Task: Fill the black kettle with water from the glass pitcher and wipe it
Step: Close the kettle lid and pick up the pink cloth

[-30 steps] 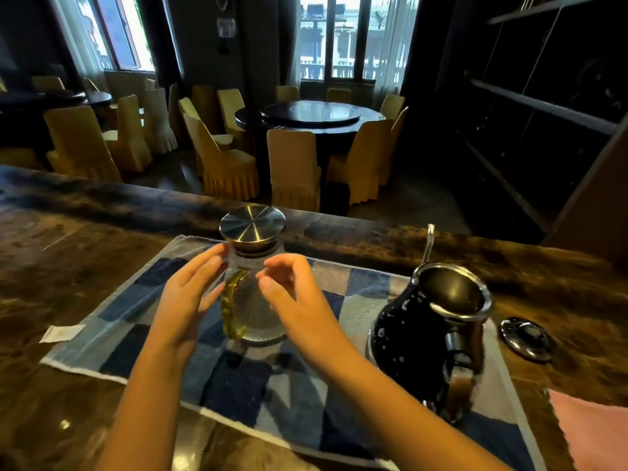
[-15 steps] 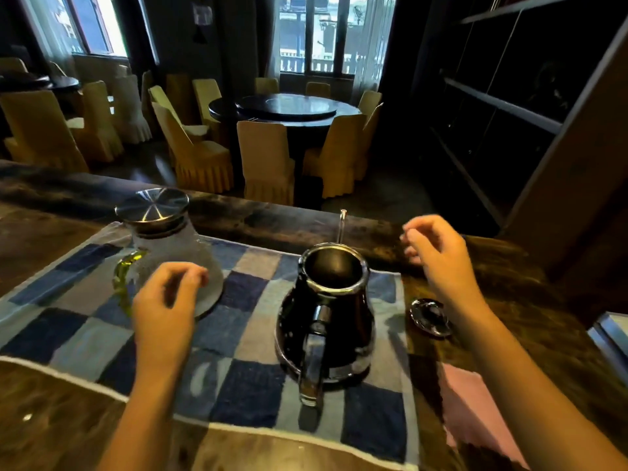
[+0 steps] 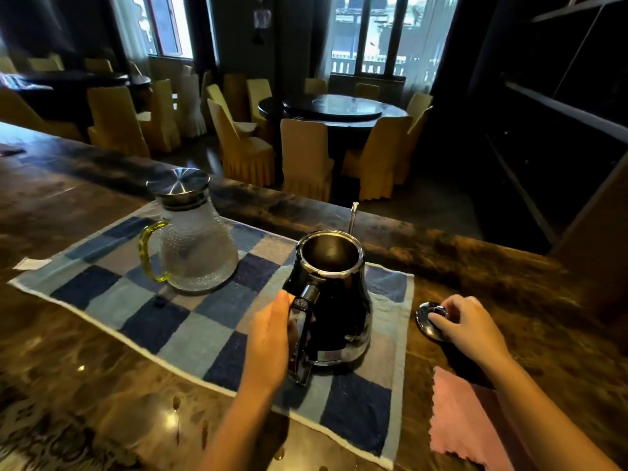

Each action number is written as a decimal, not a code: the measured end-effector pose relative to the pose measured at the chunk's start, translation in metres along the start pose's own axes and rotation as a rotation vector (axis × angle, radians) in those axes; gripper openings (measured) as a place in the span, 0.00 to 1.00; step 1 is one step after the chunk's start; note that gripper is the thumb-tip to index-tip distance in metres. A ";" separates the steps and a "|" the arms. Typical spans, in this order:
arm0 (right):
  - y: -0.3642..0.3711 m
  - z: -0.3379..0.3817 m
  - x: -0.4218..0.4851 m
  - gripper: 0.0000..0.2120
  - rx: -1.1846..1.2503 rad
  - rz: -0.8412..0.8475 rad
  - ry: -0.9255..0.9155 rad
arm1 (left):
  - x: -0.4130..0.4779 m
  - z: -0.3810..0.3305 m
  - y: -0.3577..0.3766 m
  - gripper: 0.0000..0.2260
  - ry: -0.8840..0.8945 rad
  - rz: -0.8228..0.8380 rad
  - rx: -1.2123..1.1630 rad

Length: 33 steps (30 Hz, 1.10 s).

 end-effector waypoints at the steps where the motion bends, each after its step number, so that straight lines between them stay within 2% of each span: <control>1: 0.001 0.000 0.000 0.09 -0.020 -0.024 -0.003 | -0.002 -0.001 0.001 0.28 0.002 -0.006 -0.016; 6: 0.002 0.003 -0.005 0.14 -0.015 -0.106 -0.050 | -0.002 -0.009 0.012 0.20 0.009 0.074 -0.078; 10: -0.021 0.038 -0.007 0.18 0.285 -0.127 -0.101 | -0.002 -0.006 0.014 0.19 -0.007 0.115 -0.145; 13: -0.059 0.096 -0.014 0.20 0.561 -0.072 -0.255 | -0.001 -0.003 0.013 0.20 -0.009 0.143 -0.180; 16: -0.086 0.155 -0.032 0.22 0.664 0.028 -0.467 | -0.002 -0.004 0.012 0.20 -0.019 0.167 -0.206; 18: -0.087 0.185 -0.042 0.22 0.616 0.079 -0.570 | -0.002 -0.005 0.012 0.20 -0.031 0.171 -0.222; 21: -0.074 0.215 -0.051 0.21 0.414 0.071 -0.638 | -0.002 -0.007 0.013 0.20 -0.042 0.172 -0.240; 33: -0.042 0.231 -0.055 0.23 0.186 0.094 -0.660 | -0.001 -0.009 0.011 0.20 -0.055 0.200 -0.234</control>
Point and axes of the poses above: each hand's wrist, its own x-axis towards the middle knuckle, its own y-axis out of the palm, z = x × y, the point moved 1 cm from there along x, towards the middle knuckle, and after that the axes turned 15 degrees about y, right-handed, at the moved point
